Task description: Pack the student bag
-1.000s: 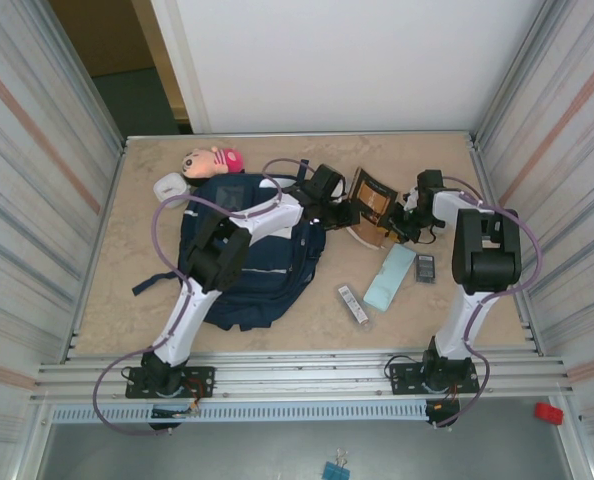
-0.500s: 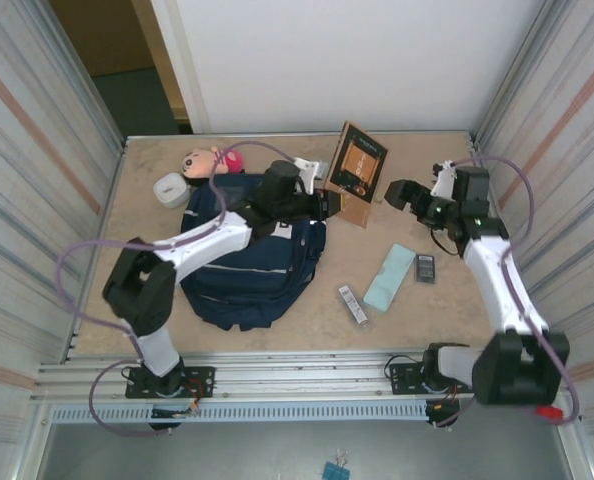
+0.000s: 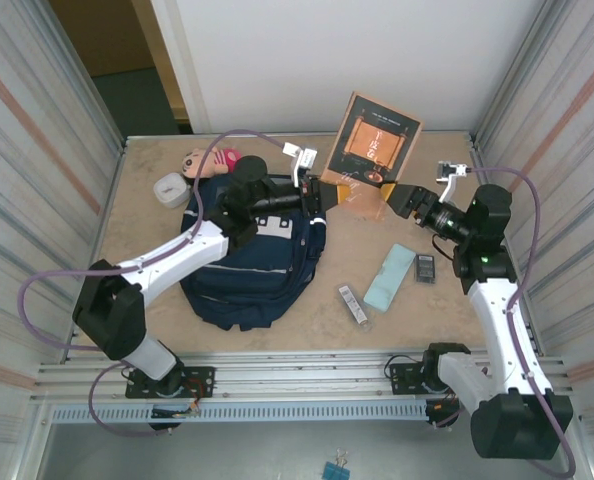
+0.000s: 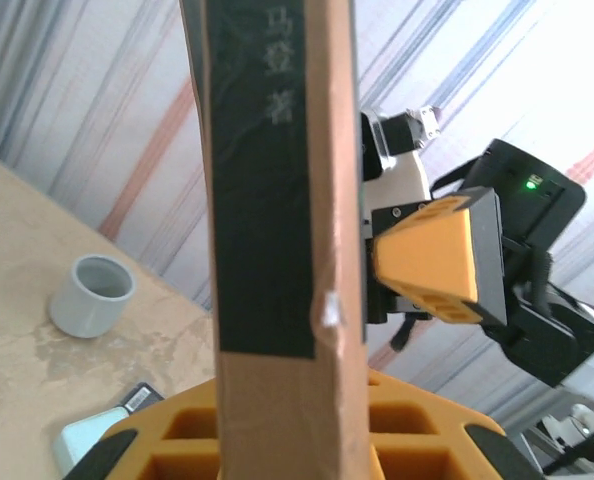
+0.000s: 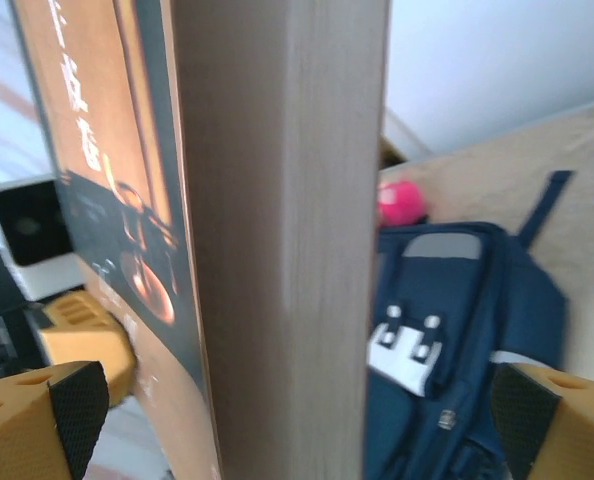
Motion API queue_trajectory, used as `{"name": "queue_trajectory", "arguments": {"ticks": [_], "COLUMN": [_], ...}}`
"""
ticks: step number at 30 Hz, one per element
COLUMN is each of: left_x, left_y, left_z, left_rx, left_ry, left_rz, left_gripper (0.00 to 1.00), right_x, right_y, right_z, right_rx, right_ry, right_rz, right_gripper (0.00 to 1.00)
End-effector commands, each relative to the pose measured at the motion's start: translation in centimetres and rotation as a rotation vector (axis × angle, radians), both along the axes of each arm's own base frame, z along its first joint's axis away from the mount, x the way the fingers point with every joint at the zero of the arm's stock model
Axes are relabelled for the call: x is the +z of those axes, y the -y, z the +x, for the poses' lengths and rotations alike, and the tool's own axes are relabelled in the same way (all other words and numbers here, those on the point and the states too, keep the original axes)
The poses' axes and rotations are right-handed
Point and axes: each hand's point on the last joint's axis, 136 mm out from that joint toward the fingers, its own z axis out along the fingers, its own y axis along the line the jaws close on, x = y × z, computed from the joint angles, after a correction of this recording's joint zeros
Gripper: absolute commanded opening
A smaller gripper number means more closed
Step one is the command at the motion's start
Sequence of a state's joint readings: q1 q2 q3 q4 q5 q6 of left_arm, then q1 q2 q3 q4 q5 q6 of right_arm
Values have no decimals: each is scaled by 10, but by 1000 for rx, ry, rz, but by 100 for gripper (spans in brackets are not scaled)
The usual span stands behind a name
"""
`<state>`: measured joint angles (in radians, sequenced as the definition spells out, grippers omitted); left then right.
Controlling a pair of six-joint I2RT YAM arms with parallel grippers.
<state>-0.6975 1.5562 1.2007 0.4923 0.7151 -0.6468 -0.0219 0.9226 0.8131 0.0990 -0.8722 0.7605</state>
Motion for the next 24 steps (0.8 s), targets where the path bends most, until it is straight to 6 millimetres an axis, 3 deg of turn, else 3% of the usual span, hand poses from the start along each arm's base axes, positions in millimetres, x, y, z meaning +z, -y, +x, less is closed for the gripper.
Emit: {"name": "queue_trajectory", "arguments": {"ticks": [1, 8, 16, 21, 24], "left_x": [56, 66, 74, 76, 73], "left_y": [-13, -14, -15, -16, -17], "left_z": [-30, -40, -47, -48, -44], "left_rx": [-84, -128, -156, -154, -124], "left_ry": [121, 132, 142, 145, 134], "left_rz": [-140, -170, -190, -188, -175], "left_gripper": [0, 0, 0, 0, 0], "right_x": [29, 38, 28, 45, 54], "right_y": [-17, -37, -31, -56, -57], "right_z": [-16, -28, -22, -48, -59], "right_rx": [135, 242, 200, 362, 374], "right_ry": [69, 83, 34, 80, 128], "right_rz": [76, 93, 94, 86, 77], "right_gripper": [99, 99, 99, 99, 100]}}
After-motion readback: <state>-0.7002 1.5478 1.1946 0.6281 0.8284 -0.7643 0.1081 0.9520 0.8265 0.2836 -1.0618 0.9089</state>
